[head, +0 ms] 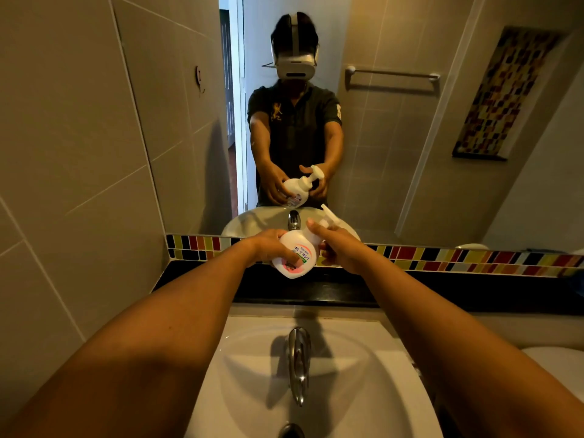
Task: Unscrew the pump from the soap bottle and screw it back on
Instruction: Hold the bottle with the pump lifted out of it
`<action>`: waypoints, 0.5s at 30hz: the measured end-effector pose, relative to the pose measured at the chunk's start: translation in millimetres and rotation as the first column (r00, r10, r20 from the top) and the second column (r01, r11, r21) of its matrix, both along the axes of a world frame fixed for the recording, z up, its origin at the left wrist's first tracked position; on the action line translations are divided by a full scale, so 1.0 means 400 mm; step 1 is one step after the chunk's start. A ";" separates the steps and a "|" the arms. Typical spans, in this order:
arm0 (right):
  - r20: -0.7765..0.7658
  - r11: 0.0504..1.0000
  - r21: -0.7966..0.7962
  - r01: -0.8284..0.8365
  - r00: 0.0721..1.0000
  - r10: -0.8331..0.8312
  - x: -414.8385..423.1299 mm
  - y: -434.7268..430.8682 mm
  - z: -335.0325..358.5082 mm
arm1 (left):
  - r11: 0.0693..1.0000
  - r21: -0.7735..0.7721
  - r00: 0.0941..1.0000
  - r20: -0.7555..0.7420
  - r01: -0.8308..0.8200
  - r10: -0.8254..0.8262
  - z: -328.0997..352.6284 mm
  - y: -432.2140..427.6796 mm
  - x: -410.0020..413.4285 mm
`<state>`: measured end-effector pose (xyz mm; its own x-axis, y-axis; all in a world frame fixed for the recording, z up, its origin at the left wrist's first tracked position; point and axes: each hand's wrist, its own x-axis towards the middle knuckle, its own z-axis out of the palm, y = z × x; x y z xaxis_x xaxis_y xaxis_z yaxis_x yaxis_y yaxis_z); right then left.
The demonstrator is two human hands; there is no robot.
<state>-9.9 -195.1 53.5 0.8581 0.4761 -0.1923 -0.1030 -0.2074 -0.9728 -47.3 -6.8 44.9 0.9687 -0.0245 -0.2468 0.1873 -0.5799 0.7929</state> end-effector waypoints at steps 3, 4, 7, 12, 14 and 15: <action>-0.070 0.997 0.078 0.002 0.998 0.004 0.001 -0.003 0.008 | 1.000 0.005 1.000 0.006 0.003 -0.003 0.003 0.006 0.001; -0.075 0.996 0.087 0.006 0.997 0.000 0.003 -0.003 0.008 | 1.000 0.002 1.000 0.008 0.002 -0.002 0.003 0.009 0.002; -0.054 0.999 0.041 0.009 0.999 -0.007 0.004 -0.001 0.005 | 1.000 0.023 1.000 0.002 0.008 -0.008 0.001 0.015 0.005; -0.047 0.999 0.024 -0.036 0.998 0.037 -0.011 -0.001 0.015 | 0.999 0.031 1.000 -0.005 0.008 -0.007 -0.001 0.019 0.004; -0.091 0.996 0.073 -0.059 0.994 0.065 -0.010 -0.004 0.021 | 1.000 0.028 1.000 -0.006 0.008 -0.008 0.001 0.026 0.002; -0.113 0.994 0.088 -0.063 0.991 0.073 -0.008 -0.006 0.023 | 1.000 0.022 1.000 -0.006 0.005 -0.005 0.001 0.029 0.002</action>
<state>-13.1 -197.7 62.9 0.7976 0.5510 -0.2455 -0.2045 -0.1359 -0.9694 -46.7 4.8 45.5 0.9670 -0.0236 -0.2535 0.1896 -0.5980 0.7788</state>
